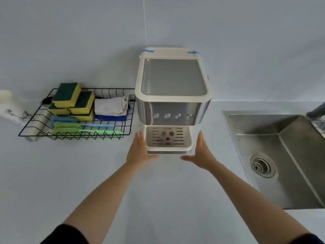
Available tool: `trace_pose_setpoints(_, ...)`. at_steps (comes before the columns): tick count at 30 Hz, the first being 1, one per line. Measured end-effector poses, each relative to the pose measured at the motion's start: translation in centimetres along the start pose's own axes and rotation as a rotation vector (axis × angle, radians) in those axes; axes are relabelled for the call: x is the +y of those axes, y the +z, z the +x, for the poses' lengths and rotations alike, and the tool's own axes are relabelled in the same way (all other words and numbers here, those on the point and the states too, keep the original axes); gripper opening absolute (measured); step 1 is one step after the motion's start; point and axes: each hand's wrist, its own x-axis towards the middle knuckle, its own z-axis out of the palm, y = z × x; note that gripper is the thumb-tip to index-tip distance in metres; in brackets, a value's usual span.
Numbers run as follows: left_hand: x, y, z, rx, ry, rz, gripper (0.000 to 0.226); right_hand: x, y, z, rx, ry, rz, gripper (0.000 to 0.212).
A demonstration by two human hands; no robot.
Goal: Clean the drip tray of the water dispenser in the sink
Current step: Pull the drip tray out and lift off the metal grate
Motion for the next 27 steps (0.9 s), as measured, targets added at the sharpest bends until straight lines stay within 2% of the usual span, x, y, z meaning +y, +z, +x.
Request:
trace_pose_setpoints(3,-0.5,0.2,1.6,-0.027,-0.025,-0.084,0.13,-0.2,0.5,2.2,0.013,-0.015,0.1,0.131)
trace_pose_setpoints(6,-0.3,0.3,2.8,-0.053,-0.044,-0.165,0.134,-0.3,0.9,3.7,0.005,0.022,0.165,0.129)
trace_pose_setpoints(10,-0.2,0.5,3.7,-0.039,-0.002,-0.221,0.118,-0.2,1.1,5.5,0.029,-0.002,0.174,0.094)
trace_pose_setpoints(12,-0.1,0.6,4.0,-0.043,0.007,-0.227,0.11,-0.3,1.3,5.9,0.019,-0.007,0.168,0.088)
trace_pose_setpoints(21,0.0,0.6,4.3,-0.041,0.007,-0.181,0.106,-0.3,1.9,6.2,0.035,0.053,0.14,0.101)
trace_pose_setpoints(27,0.3,0.4,4.0,-0.023,-0.002,-0.192,0.103,-0.7,1.5,5.8,0.05,0.088,0.156,0.097)
